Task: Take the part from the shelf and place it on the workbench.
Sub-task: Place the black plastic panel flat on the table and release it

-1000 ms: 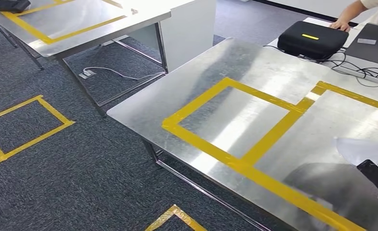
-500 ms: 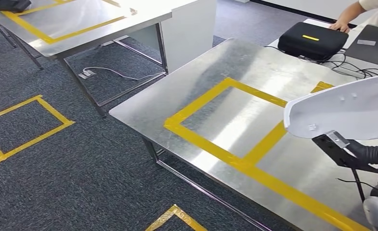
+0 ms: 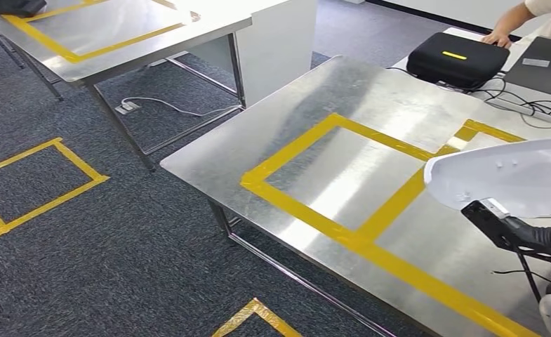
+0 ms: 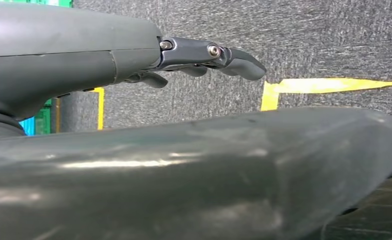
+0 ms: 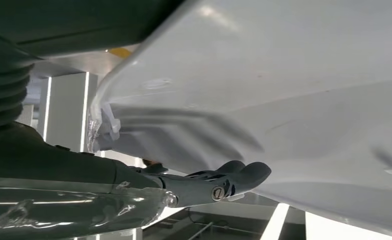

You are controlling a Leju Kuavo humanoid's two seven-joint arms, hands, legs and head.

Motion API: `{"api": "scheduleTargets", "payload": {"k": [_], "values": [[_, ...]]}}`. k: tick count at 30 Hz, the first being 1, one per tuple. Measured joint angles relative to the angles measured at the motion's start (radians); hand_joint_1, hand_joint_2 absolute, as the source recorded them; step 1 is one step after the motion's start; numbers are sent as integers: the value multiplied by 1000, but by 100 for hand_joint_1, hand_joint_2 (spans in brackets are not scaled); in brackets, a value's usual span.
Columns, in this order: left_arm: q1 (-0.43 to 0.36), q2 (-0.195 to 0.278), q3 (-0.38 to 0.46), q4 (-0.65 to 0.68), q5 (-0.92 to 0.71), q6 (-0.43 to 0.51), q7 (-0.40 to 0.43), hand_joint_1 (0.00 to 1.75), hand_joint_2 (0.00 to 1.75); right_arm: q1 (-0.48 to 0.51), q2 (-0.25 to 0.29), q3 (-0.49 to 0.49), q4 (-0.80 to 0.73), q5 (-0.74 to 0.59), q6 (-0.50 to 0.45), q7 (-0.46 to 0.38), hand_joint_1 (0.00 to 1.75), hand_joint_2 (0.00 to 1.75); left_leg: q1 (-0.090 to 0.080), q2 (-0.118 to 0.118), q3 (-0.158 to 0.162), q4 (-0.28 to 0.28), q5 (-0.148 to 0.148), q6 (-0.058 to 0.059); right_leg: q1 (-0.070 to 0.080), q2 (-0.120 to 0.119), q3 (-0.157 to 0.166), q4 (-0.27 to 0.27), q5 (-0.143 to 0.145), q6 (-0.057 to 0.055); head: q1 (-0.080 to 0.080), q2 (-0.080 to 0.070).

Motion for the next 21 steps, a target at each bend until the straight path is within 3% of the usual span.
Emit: {"api": "scheduleTargets", "payload": {"k": [3, 6, 9, 14, 21], "values": [[0, 0, -1, 0, -1, -2, 0, 0, 0, 10, -1, -22, 19, -3, 81, 50, 0, 0, 0, 0, 1, 0, 0, 0, 0, 0, -1, 0, 0, 0, 0, 0], [-1, 1, -10, 0, -8, -9, 0, 0, 0, 32, 1, -99, 90, -5, 247, 121, 0, 0, 0, -1, 1, 0, -1, 1, 0, -3, -1, -1, -1, 0, 0, 0], [0, 5, -25, 0, -19, -21, 0, 0, 0, 48, 14, -242, 223, 39, 353, 86, 0, 0, -1, -1, 0, 0, -1, 2, 0, -3, 2, -1, -1, 1, 0, 0], [-1, 11, -44, 0, -24, -27, -1, 0, 0, 50, 56, -448, 378, 127, 410, -23, 0, 0, -2, 0, 1, 0, -2, 3, -1, -1, 1, -1, -1, 1, 0, 0], [-3, 15, -57, 0, -25, -28, -8, 0, 0, 21, 96, -549, 423, 156, 450, -37, 0, 0, -1, 0, 2, 0, -2, 3, -1, 0, 1, -1, -1, 1, 0, 0]]}}
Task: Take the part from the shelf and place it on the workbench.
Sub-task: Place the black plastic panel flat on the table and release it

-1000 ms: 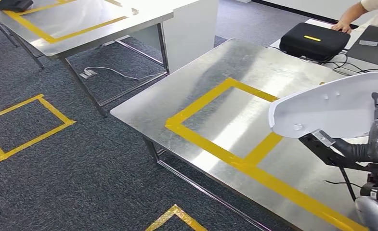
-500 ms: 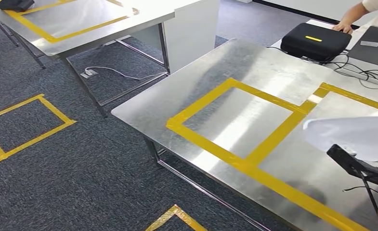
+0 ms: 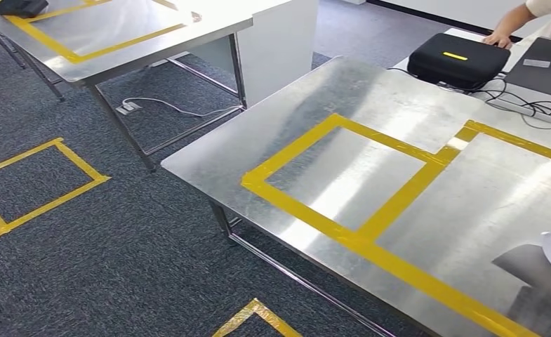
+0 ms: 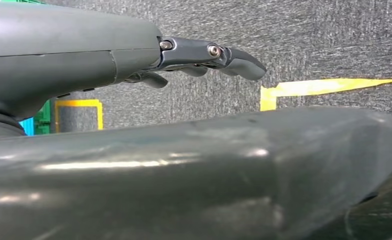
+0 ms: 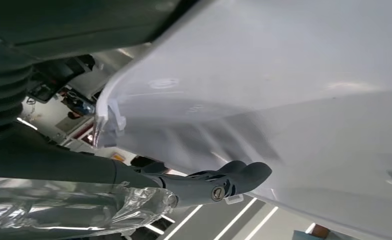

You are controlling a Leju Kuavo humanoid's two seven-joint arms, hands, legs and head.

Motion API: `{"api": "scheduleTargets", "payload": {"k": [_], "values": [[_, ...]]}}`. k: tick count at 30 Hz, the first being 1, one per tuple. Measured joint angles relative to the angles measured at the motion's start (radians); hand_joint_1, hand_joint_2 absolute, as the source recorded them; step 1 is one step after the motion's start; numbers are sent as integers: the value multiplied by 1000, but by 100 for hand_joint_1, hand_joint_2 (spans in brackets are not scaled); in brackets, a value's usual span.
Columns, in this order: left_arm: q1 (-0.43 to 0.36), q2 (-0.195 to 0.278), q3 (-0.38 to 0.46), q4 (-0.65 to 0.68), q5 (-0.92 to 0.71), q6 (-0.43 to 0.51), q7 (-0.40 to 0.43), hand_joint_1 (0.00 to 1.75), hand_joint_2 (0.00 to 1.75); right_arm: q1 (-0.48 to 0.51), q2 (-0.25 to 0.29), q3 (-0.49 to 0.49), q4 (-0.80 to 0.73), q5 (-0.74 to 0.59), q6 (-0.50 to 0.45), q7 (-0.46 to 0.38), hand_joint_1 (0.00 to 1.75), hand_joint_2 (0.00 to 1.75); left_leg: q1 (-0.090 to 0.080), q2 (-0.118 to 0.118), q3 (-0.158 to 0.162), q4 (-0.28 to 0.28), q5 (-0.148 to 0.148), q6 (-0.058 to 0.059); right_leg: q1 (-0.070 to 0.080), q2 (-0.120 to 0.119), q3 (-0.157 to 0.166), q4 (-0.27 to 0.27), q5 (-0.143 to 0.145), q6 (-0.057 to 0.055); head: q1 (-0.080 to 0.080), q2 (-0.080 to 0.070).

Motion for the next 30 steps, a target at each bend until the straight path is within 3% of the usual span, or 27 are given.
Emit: {"api": "scheduleTargets", "payload": {"k": [9, 13, 16, 18, 26, 30], "values": [[0, 1, -1, 0, 8, 7, -8, 0, 0, -19, 26, -33, 15, -35, -20, -25, 0, 0, -1, 0, 1, 0, 0, 0, 0, 0, 2, 0, 1, 0, 0, 0], [2, 0, 0, 0, 27, 12, -9, 0, 0, -26, 53, -33, 10, -98, -168, -63, 0, 0, -1, 0, 0, 0, 0, 0, 0, 0, 2, 0, 1, 1, 0, 0], [4, -3, 2, 0, 47, 19, -11, 0, 0, -37, 74, -23, -16, -214, -296, -98, 0, 0, -1, 0, 0, 0, 1, 0, 0, 0, 2, 0, 1, 1, 0, 0], [6, -6, 4, 0, 54, 22, -14, 0, 0, -43, 85, -12, -36, -290, -330, -101, 0, 0, 0, 0, 0, 0, 1, 0, 0, 0, 2, 0, 1, 1, 0, 0], [15, -10, 18, 0, 74, 28, -33, 0, 0, -46, 102, 20, -98, -614, -324, -87, 0, 0, 0, 0, 0, 0, 1, 0, 0, -1, 1, 0, 0, 0, 0, 0], [17, -8, 22, 0, 68, 23, -46, 0, 0, -45, 102, 22, -89, -773, -225, -45, 0, 0, -1, 0, 0, 0, 1, 0, 0, 0, 1, 0, 0, 0, 0, 0]]}}
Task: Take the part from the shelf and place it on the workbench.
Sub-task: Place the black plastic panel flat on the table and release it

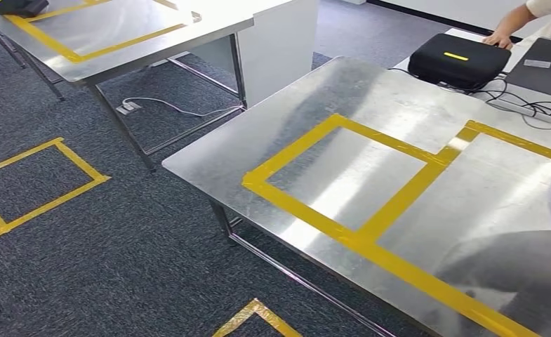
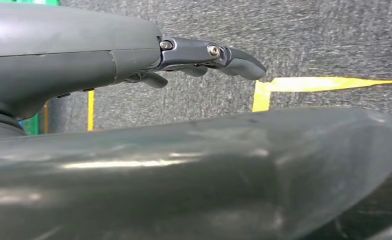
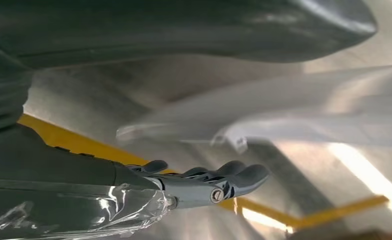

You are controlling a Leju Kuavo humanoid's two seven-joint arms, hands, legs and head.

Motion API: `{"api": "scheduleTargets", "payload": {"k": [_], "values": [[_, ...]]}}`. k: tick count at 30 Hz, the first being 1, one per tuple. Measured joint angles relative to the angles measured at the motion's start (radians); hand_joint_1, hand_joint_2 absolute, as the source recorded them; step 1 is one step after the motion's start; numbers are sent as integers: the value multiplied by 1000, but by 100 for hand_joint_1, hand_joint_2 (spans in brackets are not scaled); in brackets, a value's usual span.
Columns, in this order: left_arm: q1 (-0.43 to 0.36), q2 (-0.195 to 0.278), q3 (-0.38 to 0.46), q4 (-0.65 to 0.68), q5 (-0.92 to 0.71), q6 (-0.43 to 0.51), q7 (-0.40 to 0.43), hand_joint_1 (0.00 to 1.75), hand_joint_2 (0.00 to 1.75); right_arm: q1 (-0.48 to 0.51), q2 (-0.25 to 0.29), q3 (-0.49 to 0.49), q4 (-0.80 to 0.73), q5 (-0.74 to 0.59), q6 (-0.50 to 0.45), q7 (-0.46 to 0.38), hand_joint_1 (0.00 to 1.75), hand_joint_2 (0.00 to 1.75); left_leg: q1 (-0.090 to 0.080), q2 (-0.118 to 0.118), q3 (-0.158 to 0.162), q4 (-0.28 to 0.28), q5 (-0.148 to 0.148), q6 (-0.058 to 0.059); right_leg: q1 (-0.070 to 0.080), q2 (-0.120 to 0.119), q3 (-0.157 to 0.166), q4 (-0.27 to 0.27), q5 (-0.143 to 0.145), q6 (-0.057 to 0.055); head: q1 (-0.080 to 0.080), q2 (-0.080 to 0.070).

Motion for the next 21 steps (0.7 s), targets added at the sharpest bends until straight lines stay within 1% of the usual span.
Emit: {"api": "scheduleTargets", "payload": {"k": [3, 5, 7, 9, 10, 12, 14, 16, 21], "values": [[3, 5, 4, 0, -9, -6, -11, 0, 0, 2, -7, -10, 25, -92, 77, 23, 0, 0, 0, 0, 0, 0, 0, 0, 0, 0, 0, 0, 0, 0, 0, 0], [4, 10, 4, 0, -19, -9, -16, 0, 0, 8, -22, -16, 42, -94, 130, 71, 0, 0, 0, 0, 2, 0, -1, 1, 0, -1, -2, -1, -1, 1, 0, 0], [4, 15, 5, 0, -36, -12, -15, 0, 0, 24, -56, -20, 60, -44, 195, 141, 0, 0, 0, -1, 4, 0, -3, 3, 0, -2, -4, -3, -3, 2, 0, 0], [5, 19, 4, 0, -52, -14, -7, 0, 0, 41, -94, -23, 82, 74, 217, 184, 0, 0, 1, -1, 5, 0, -4, 3, 1, -3, 1, -3, -4, 3, 0, 0], [5, 21, 4, 0, -58, -15, -3, 0, 0, 46, -108, -25, 95, 148, 215, 189, 0, 0, 1, -1, 5, 0, -4, 3, 1, -2, 4, -4, -3, 3, 0, 0], [4, 23, 4, 0, -63, -15, 7, 0, 0, 49, -118, -27, 119, 279, 202, 162, 0, 0, 0, 1, 4, 0, -4, 2, 1, 1, 7, -4, -1, 3, 0, 0], [1, 24, 4, 0, -63, -15, 12, 0, 0, 45, -119, -28, 134, 349, 174, 128, 0, 0, 0, 3, 5, 0, -4, 2, 0, 3, 6, -4, 0, 4, 0, 0], [-2, 24, 4, 0, -62, -13, 14, 0, 0, 37, -119, -28, 141, 369, 157, 111, 0, 0, 0, 3, 5, 0, -4, 2, 0, 3, 5, -4, 0, 4, 0, 0], [-2, 24, 4, 0, -60, -12, 18, 0, 0, 28, -118, -28, 152, 376, 153, 105, 0, 0, 0, 2, 4, 0, -3, 3, 0, 2, 6, -5, 0, 4, 0, 0]]}}
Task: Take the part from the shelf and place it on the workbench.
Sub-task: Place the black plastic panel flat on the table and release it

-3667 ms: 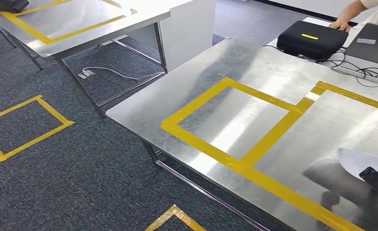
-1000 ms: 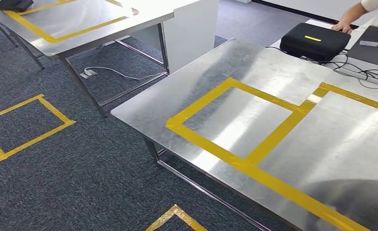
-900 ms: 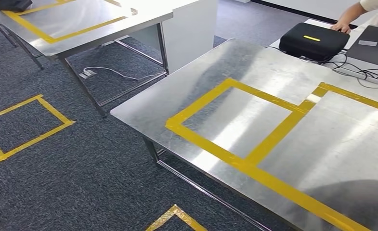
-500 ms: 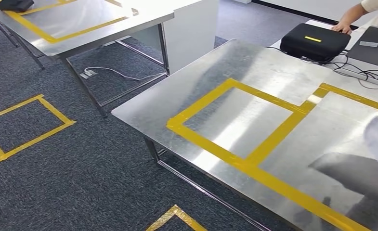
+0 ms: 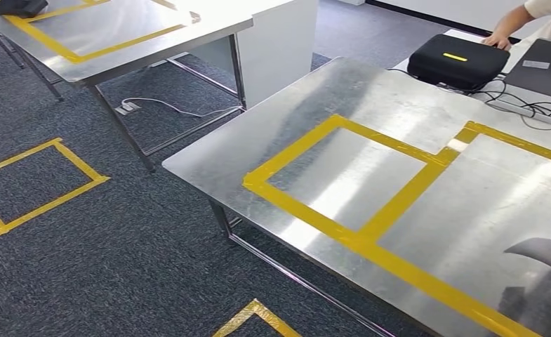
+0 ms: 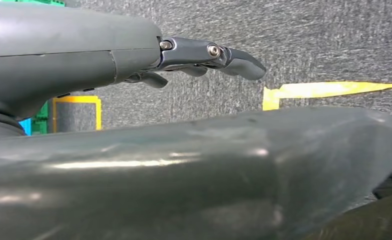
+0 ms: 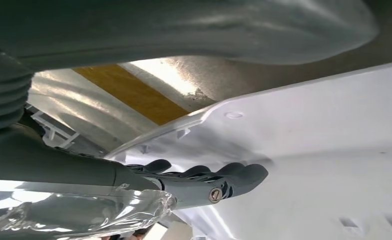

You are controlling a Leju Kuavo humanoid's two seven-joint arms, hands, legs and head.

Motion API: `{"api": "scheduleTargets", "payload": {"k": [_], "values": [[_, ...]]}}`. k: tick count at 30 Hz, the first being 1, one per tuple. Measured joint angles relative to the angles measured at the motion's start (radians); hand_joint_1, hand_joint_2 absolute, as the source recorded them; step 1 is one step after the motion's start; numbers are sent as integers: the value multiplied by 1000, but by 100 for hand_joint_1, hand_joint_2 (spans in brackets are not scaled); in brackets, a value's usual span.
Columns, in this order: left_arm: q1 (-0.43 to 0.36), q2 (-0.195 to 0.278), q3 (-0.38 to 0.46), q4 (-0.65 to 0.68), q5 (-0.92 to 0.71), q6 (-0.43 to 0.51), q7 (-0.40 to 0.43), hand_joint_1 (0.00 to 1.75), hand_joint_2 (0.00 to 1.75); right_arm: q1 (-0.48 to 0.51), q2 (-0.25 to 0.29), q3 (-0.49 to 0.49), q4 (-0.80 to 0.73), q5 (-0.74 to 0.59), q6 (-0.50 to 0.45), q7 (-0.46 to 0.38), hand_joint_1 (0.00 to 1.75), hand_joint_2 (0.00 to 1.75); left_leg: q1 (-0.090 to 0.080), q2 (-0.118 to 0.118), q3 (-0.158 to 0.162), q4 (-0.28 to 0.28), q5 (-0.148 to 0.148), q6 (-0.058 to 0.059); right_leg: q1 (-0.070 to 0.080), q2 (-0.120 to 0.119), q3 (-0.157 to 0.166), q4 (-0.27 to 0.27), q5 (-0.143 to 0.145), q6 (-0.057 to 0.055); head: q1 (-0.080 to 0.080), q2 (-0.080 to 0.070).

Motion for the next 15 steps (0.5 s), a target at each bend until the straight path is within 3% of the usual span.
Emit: {"api": "scheduleTargets", "payload": {"k": [4, 8, 15], "values": [[0, 0, 0, 0, 2, 0, 2, 0, 0, 0, 0, 1, 4, 40, -44, -15, 0, 0, 0, 0, 0, 0, 0, 0, 0, 0, 0, 0, 0, 0, 0, 0], [0, -6, 2, 0, 17, 8, 10, 0, 0, -7, 3, 38, -62, 141, -245, -78, 0, 0, 0, 1, -2, 0, 0, 0, 0, 1, 1, 0, 0, 0, 0, 0], [2, -23, 9, 0, 27, 21, 4, 0, 0, -39, -20, 237, -286, 214, -550, -121, 0, 0, 1, -1, -1, 0, 3, 0, 0, -1, 0, 0, 1, 0, 0, 0]]}}
